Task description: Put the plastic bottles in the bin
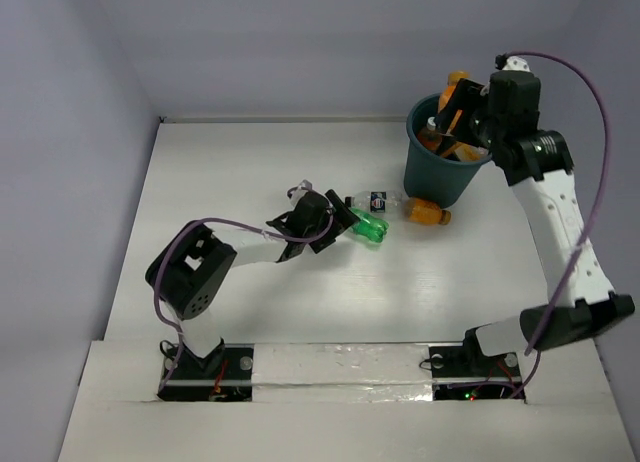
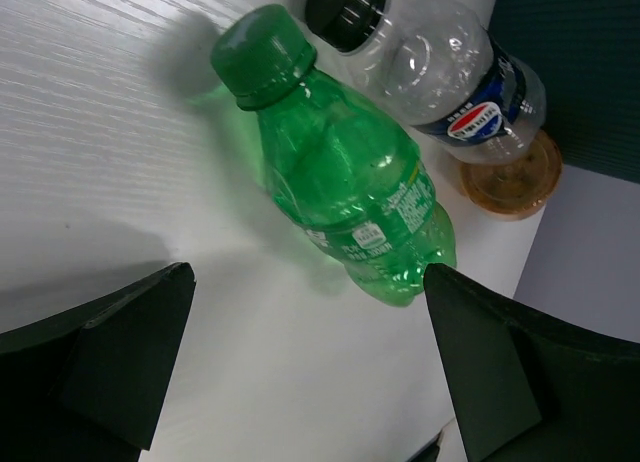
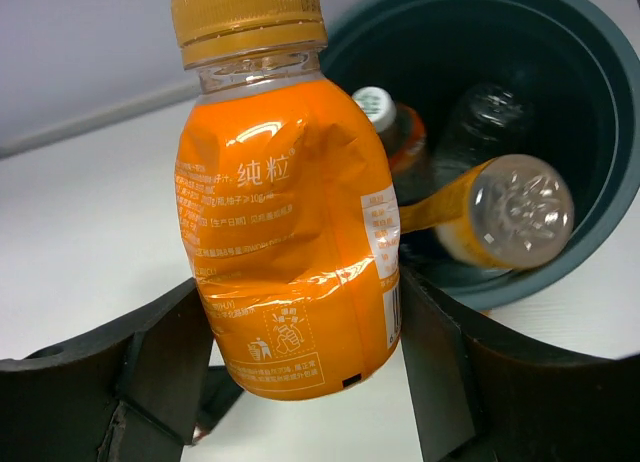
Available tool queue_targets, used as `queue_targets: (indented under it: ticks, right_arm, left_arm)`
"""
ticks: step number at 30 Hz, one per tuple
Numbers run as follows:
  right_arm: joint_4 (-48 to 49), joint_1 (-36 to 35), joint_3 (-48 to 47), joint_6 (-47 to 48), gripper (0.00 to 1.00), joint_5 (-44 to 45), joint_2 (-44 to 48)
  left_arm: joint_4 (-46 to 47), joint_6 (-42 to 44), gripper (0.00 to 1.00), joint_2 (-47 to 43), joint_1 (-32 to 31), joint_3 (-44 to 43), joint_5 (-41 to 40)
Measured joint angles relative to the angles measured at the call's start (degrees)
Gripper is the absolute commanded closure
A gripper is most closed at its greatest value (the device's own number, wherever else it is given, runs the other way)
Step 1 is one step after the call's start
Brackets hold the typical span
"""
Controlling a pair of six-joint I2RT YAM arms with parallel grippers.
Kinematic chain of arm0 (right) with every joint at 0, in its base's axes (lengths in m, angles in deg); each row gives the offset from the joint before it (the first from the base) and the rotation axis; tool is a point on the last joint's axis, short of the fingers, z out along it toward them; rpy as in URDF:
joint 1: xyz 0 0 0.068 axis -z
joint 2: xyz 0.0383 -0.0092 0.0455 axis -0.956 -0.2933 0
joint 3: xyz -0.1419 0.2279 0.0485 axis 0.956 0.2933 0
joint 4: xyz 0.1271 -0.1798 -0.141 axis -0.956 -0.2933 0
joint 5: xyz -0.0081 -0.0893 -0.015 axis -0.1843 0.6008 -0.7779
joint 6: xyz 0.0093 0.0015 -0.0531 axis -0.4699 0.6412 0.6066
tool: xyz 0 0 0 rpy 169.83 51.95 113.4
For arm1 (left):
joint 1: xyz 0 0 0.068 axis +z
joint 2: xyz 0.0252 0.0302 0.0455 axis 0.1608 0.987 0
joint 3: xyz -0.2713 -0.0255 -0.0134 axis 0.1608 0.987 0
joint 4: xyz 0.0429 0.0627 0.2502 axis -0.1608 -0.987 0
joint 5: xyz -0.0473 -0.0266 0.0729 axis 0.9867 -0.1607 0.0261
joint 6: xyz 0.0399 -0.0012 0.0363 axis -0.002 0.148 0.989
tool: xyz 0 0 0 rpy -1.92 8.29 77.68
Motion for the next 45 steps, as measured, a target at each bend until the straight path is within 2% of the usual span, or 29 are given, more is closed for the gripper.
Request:
queue_targets:
  ticks: [4,8,9,12,18,19,21,24,28,32,39,41,43,44,45]
  right_arm:
    - [-0.8,3.0,-0.2,2.2,0.42,-0.2,-6.7]
    - [-1.9,4.5,-0.3,3.6,0.26,-0.2,-10.1]
    - [-2.3,4.6,-0.3,3.8,0.18,-0.2,-10.5]
    - [-2.6,4.9,-0.3,4.3,0.06,-0.1,-10.8]
    - [-2.6,4.9,-1.4,4.7,0.05,-0.2,-9.6]
    - [-2.6,4.9,-1.6,4.8,0.07,-0.4,-9.1]
    - [-2.5,4.9,-1.6,4.9,0.19,-1.3,-7.4]
    - [-0.1,4.9,1.8,4.5,0.25,-4.3,-1.6]
    - [2.7,4.5,9.0,3.7,0.16,-9.4,8.3]
    - [4.0,1.7,15.3,3.2,0.07,-12.3,13.2]
    - [4.7,-4.8,27.0,2.2,0.06,-15.0,14.2]
    - [5.0,-6.5,29.4,1.8,0.06,-15.3,14.4]
    - [5.2,-7.7,31.3,1.6,0.05,-15.6,15.1]
    - [5.5,-8.0,32.2,1.6,0.05,-15.7,15.5]
    - [5.7,-8.3,32.8,1.6,0.05,-15.7,15.8]
  left_arm:
    - [-0.4,0.0,0.01,2.0,0.9,-0.7,-0.2]
    - [-0.4,0.1,0.01,3.6,1.2,-2.5,0.0]
    - [-0.4,0.1,0.01,3.9,1.2,-2.8,0.0]
    - [-0.1,0.2,0.01,4.3,1.2,-3.0,0.1]
    - [-1.0,0.8,0.01,6.1,1.2,-5.8,0.1]
    - [-1.0,0.9,0.01,6.7,1.3,-6.4,0.1]
    - [-1.1,1.1,0.01,7.4,1.5,-7.3,0.1]
    - [-2.1,1.5,0.01,8.0,1.6,-8.6,-0.1]
    - [-3.0,1.9,0.01,9.5,1.6,-10.6,-0.6]
    - [-3.5,2.0,0.01,11.2,1.6,-13.0,-0.9]
    - [-4.8,2.3,0.16,11.8,1.6,-14.1,-2.2]
    - [-5.1,2.4,0.26,11.8,1.6,-14.1,-2.6]
    - [-5.7,2.9,0.33,11.8,1.6,-14.1,-3.1]
    - [-5.8,3.0,0.44,11.8,1.6,-14.0,-3.3]
    - [-5.6,3.1,0.48,11.8,1.6,-13.9,-3.6]
